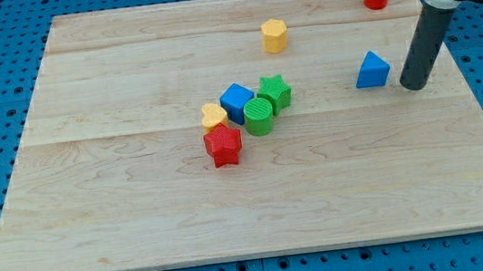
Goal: Move the blue triangle diagonally bottom right to the hexagon
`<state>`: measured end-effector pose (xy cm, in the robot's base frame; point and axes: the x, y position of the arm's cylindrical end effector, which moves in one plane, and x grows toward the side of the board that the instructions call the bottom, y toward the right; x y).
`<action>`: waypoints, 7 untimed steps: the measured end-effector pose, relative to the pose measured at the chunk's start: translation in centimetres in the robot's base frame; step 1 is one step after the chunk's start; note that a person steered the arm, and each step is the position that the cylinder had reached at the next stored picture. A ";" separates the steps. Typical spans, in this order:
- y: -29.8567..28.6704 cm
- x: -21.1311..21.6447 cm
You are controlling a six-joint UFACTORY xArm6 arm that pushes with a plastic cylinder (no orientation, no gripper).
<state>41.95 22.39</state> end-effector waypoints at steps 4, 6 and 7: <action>-0.1 0.8; -0.1 2.7; -0.2 3.5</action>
<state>45.46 22.24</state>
